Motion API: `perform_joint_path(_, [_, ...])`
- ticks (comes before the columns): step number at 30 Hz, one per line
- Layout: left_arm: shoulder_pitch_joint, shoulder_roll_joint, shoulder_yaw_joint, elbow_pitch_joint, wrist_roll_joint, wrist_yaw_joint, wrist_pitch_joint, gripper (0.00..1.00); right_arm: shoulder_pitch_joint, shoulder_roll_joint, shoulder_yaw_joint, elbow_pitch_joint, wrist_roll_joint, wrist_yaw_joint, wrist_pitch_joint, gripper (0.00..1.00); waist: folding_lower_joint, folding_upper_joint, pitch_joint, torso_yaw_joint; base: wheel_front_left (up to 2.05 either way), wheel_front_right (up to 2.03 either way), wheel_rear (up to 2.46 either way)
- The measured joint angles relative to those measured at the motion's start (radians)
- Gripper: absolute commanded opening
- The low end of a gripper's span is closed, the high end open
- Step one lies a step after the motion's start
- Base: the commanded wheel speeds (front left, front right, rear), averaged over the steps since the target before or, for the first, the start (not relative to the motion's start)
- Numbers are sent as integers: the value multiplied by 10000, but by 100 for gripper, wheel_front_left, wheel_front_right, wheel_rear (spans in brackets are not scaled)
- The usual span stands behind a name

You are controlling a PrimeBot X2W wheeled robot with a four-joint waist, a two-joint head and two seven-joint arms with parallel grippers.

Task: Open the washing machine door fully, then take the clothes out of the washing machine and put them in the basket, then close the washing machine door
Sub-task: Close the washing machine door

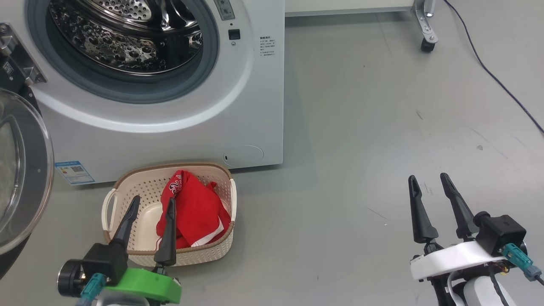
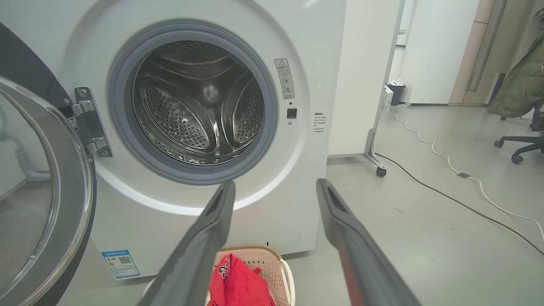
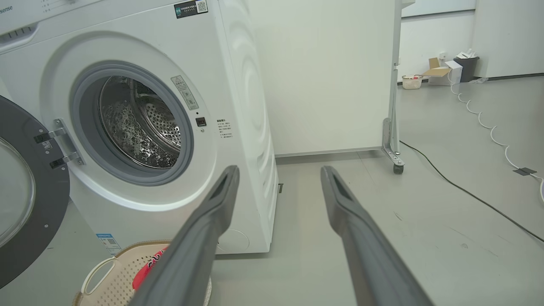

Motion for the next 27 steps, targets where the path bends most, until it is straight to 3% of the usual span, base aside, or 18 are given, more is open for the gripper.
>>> perform_joint_path(16, [-5, 4, -341, 54, -4, -2, 0, 100, 2, -40, -180, -86, 0, 0, 0, 100, 0, 0, 90, 351, 0, 0, 0])
perform_joint_path(27, [-12, 6, -412, 90, -15, 148, 0, 100, 3, -138, -75, -186, 0, 0, 0, 100, 0, 0, 170, 1345, 0, 0, 0])
